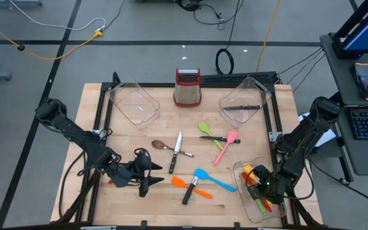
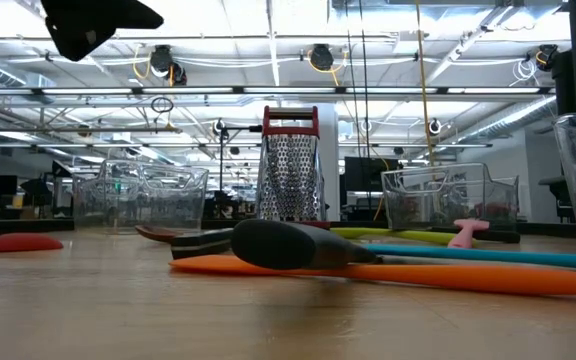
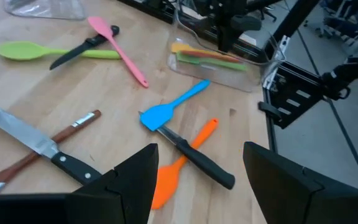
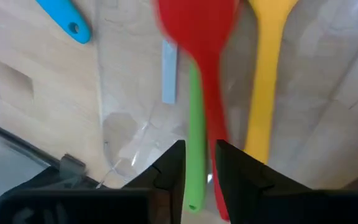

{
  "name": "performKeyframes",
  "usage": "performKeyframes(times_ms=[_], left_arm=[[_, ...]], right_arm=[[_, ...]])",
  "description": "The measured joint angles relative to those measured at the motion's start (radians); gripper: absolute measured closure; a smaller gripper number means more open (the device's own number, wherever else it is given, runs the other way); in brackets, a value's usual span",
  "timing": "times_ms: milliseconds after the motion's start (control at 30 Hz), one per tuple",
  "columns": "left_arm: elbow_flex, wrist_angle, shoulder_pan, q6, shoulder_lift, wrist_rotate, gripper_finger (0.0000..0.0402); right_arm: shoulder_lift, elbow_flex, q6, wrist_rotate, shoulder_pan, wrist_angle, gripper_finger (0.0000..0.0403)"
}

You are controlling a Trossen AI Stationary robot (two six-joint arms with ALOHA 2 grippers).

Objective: Pick & Place Kitchen Items
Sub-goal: Put the red spatula into the bottom transparent bin, then put the blue spatula into the bottom transparent bin

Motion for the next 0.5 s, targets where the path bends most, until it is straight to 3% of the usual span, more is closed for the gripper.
performKeyframes(times_ms=[300,500], left_arm=[[0.000,0.001,-0.050,0.003,0.000,0.000,0.0160],[0.000,0.001,-0.077,0.024,0.000,0.000,0.0160]], right_arm=[[-0.100,0.000,0.053,0.000,0.001,0.028,0.0320],[-0.190,0.000,0.058,0.003,0.001,0.022,0.0345]])
